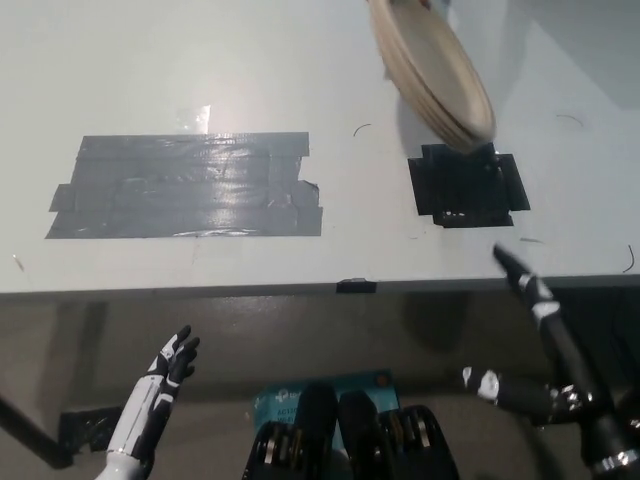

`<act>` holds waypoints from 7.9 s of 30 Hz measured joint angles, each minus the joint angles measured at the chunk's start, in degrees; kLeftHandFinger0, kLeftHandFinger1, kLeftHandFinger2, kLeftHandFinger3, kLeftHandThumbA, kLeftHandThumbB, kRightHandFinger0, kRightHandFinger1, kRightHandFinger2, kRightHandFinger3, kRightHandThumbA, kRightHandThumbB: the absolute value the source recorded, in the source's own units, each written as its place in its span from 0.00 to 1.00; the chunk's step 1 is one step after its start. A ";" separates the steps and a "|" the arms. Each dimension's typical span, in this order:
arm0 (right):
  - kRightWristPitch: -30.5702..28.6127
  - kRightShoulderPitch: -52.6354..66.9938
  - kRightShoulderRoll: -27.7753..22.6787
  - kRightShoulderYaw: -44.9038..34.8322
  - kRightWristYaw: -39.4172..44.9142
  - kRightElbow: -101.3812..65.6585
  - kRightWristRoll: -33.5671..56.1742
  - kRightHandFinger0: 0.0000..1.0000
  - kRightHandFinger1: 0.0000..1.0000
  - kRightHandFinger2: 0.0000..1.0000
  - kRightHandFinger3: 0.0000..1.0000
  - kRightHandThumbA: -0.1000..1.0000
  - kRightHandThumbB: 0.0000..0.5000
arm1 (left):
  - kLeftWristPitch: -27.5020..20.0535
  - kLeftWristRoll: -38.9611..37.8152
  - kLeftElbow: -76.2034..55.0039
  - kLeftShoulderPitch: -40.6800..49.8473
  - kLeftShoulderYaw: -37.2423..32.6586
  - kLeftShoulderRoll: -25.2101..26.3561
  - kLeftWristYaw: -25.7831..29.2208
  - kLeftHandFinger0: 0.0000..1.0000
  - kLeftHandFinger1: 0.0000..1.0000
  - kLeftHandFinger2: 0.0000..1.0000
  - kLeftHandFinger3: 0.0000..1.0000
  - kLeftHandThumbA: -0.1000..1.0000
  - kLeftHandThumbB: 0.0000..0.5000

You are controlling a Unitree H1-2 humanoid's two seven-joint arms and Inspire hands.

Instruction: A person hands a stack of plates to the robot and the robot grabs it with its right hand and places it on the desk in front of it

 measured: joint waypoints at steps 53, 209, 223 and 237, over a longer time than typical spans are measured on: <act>0.72 -34.97 -0.36 2.02 -6.90 18.43 -21.10 1.00 1.00 1.00 1.00 1.00 0.84 | -0.14 0.64 -1.21 -0.63 -0.44 -0.33 -0.86 1.00 1.00 1.00 1.00 0.96 0.57; 2.65 -33.79 -19.80 19.74 4.53 35.01 0.19 1.00 1.00 1.00 1.00 1.00 1.00 | 0.82 1.60 1.16 -2.06 -0.73 -0.20 -1.02 1.00 1.00 1.00 1.00 0.96 0.52; 4.18 -29.04 -24.38 12.87 5.99 21.67 14.87 1.00 1.00 1.00 1.00 1.00 1.00 | 0.84 1.59 2.04 -4.71 -0.67 -0.21 -1.03 1.00 1.00 1.00 1.00 0.98 0.48; 4.02 -8.90 -23.87 7.63 5.40 -2.40 29.73 1.00 1.00 1.00 1.00 1.00 0.81 | 0.82 1.50 2.78 -6.22 -0.63 -0.21 -1.04 1.00 1.00 1.00 1.00 0.97 0.45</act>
